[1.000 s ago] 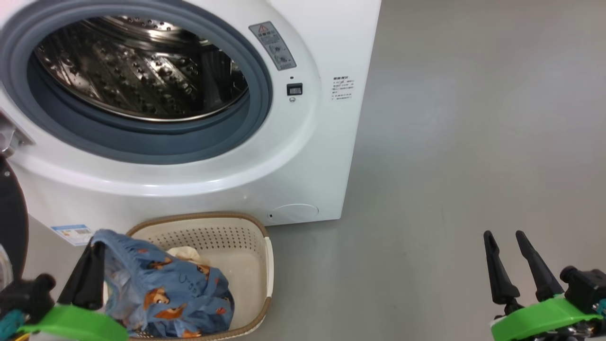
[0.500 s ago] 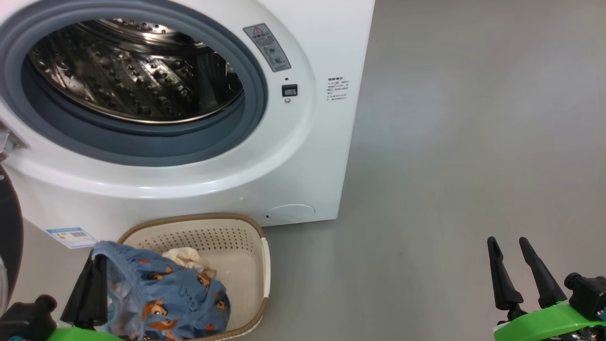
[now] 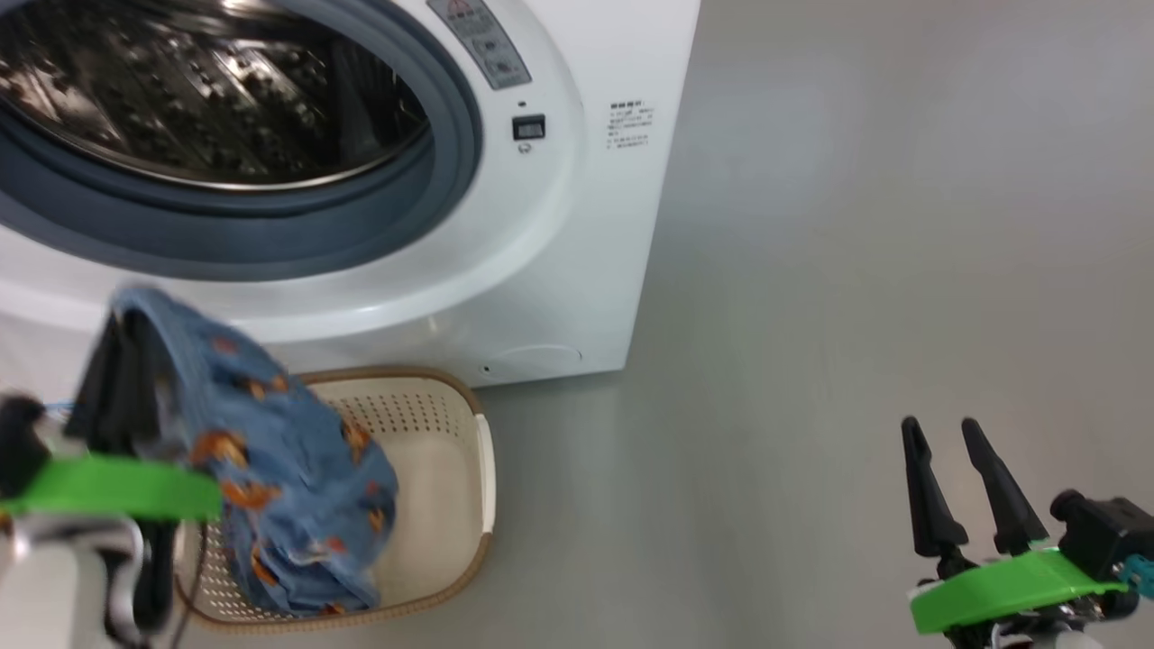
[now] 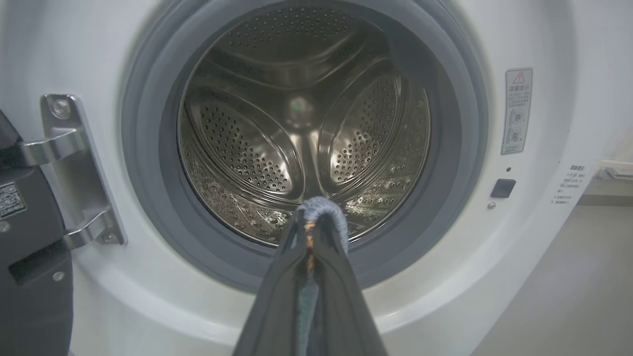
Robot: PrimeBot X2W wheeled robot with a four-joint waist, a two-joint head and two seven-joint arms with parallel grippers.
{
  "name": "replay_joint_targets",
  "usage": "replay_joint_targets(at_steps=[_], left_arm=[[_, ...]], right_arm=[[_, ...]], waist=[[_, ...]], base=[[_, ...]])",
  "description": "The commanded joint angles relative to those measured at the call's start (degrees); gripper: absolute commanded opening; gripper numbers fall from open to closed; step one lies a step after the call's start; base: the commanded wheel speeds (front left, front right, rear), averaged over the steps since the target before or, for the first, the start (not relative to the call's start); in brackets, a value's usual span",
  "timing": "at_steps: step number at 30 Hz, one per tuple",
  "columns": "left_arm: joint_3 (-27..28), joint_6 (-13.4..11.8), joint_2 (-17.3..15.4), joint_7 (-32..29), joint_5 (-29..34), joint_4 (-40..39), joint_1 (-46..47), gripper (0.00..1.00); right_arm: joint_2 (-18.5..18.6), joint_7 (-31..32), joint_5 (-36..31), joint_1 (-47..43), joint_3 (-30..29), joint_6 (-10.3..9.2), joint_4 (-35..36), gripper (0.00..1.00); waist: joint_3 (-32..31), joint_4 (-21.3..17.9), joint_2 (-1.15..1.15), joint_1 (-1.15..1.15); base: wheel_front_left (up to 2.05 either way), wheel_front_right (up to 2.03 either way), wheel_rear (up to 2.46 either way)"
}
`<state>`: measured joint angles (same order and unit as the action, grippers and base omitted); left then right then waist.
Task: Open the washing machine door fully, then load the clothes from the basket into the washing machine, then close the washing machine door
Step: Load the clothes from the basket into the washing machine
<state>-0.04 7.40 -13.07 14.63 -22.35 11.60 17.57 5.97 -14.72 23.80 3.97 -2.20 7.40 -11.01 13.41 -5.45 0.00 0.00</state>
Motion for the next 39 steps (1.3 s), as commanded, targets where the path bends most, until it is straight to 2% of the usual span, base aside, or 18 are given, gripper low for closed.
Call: replay_joint_targets(at_steps=[1,7,14,22,30,35,39], left_arm=[[2.3,0.1,-2.3,0.4,0.6,-0.3,4.2,0.0],[3.1,0.1,-3.8,0.4,0.8,5.9,14.1,0.0],[2.0,0.1,-5.5,0.4,1.8,18.9,26.8,0.0],[-1.4,0.1,-7.6,0.4,0.9,35.3,37.6,0.0],[-6.6,0.1,-10.9,0.3,0.0,47.4,45.7,0.0],[-8.4,-0.3,-14.1,0.4,1.3,49.8,50.9,0.0],[-7.2,-2.0,-15.5,0.4,3.6,43.0,53.8,0.0]], right_arm=[[0.2,-0.3,-0.7,1.7,1.8,0.09,1.5,1.0],[-0.8,-0.3,-0.7,4.0,3.1,0.09,1.6,1.0],[-2.1,-0.3,-0.5,6.8,4.5,0.09,1.9,1.0],[-3.0,-0.3,0.0,9.1,6.0,0.09,2.1,1.0],[-3.1,-0.3,2.6,10.3,8.5,0.09,2.4,1.0],[-3.1,-0.3,3.6,10.6,9.5,0.09,2.7,1.0],[-3.1,-0.3,4.2,11.0,9.8,0.09,3.0,1.0]], waist=[[2.5,-1.3,0.0,0.0],[6.1,-3.3,0.0,0.0],[10.6,-6.3,0.0,0.0],[14.2,-9.7,0.0,0.0],[16.7,-13.1,0.0,0.0],[18.4,-14.6,0.0,0.0],[19.7,-15.2,0.0,0.0]], base=[[0.0,0.0,0.0],[0.0,0.0,0.0],[0.0,0.0,0.0],[0.0,0.0,0.0],[0.0,0.0,0.0],[0.0,0.0,0.0],[0.0,0.0,0.0]])
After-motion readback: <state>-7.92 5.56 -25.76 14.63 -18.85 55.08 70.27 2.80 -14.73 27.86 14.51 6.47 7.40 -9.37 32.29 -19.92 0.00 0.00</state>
